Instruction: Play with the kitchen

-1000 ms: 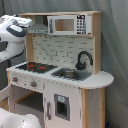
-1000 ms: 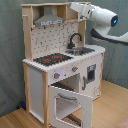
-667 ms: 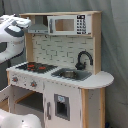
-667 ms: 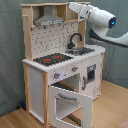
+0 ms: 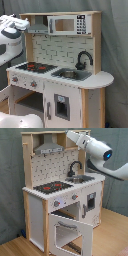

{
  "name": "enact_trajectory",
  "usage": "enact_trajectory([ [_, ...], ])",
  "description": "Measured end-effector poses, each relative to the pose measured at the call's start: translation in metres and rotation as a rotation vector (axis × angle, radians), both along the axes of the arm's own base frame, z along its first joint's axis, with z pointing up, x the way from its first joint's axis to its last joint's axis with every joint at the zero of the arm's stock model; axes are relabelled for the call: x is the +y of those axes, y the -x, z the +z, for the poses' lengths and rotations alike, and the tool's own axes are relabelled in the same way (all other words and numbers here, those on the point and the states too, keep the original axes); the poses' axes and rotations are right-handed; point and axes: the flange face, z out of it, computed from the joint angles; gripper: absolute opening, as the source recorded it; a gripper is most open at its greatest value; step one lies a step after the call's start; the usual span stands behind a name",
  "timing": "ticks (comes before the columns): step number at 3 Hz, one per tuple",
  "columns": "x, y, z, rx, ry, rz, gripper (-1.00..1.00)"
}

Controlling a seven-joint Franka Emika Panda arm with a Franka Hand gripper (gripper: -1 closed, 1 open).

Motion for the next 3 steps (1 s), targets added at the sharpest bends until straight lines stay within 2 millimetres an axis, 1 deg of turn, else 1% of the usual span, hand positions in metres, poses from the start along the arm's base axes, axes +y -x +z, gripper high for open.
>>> enact_trajectory([
  [3,0.020,0.002,-0.020,-0.097,-0.153,-0.072,1.00],
])
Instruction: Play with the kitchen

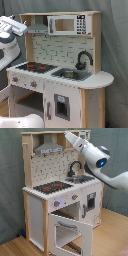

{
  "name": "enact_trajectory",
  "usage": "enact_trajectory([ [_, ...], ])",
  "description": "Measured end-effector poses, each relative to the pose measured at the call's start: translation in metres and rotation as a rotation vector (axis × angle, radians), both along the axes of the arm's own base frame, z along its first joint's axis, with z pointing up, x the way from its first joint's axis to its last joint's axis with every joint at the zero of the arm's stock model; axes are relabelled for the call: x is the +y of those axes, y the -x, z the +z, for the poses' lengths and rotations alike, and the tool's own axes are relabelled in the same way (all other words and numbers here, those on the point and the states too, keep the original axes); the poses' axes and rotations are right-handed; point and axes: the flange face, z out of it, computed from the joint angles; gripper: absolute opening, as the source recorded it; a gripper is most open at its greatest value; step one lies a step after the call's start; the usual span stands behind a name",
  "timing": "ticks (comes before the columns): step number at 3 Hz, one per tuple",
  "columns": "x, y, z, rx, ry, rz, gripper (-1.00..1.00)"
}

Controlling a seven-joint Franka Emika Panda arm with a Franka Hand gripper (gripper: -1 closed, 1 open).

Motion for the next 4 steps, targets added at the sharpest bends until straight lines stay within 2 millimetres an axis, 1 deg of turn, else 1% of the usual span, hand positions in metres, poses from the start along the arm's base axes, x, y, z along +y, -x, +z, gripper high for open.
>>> enact_trajectory([
  [3,0.016,0.006,-0.019,-0.099,-0.202,-0.066,1.00],
  [4,0.017,0.002,-0.017,-0.109,-0.315,-0.069,1.00],
])
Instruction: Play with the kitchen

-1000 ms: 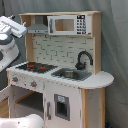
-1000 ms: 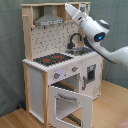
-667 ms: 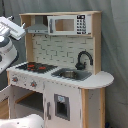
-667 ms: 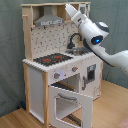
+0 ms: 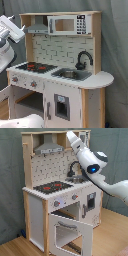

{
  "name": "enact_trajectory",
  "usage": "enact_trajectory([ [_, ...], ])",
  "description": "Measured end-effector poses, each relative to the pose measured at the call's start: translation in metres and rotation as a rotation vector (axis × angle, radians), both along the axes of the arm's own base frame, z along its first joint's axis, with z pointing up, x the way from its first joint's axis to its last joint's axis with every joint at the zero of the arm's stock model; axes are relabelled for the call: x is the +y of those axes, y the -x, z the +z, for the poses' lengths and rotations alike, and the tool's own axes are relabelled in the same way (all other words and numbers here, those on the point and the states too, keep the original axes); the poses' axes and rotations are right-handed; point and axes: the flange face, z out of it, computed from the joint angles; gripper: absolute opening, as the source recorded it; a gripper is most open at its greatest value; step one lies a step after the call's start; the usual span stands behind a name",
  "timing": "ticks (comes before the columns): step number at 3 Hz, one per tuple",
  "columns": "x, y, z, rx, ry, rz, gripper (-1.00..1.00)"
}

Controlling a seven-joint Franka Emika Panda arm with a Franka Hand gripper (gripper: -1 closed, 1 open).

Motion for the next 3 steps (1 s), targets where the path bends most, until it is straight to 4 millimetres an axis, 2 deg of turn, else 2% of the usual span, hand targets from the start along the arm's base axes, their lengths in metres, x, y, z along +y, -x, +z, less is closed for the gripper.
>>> enact_trajectory([
  [3,0.004,-0.036,-0.005,-0.020,-0.251,0.031,1.00],
])
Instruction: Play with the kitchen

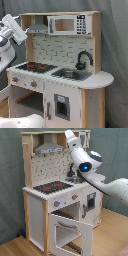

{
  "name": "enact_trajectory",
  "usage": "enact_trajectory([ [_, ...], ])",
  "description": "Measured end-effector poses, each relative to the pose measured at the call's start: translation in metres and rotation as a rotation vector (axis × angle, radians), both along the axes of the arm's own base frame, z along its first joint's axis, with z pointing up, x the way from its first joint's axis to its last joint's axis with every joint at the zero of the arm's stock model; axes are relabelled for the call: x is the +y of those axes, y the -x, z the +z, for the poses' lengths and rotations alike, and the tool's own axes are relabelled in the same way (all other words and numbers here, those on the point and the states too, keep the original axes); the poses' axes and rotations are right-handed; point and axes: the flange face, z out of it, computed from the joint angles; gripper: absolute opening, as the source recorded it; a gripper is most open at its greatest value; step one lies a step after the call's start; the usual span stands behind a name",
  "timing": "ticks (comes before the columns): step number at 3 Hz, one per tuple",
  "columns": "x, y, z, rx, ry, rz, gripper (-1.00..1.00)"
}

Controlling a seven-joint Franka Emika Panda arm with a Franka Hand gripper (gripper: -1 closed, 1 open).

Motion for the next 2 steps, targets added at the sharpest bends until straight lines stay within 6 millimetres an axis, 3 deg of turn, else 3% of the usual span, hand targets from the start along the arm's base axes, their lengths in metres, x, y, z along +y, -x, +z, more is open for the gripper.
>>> enact_trajectory([
  [2,0.010,-0.027,-0.010,-0.042,-0.140,0.024,1.00],
])
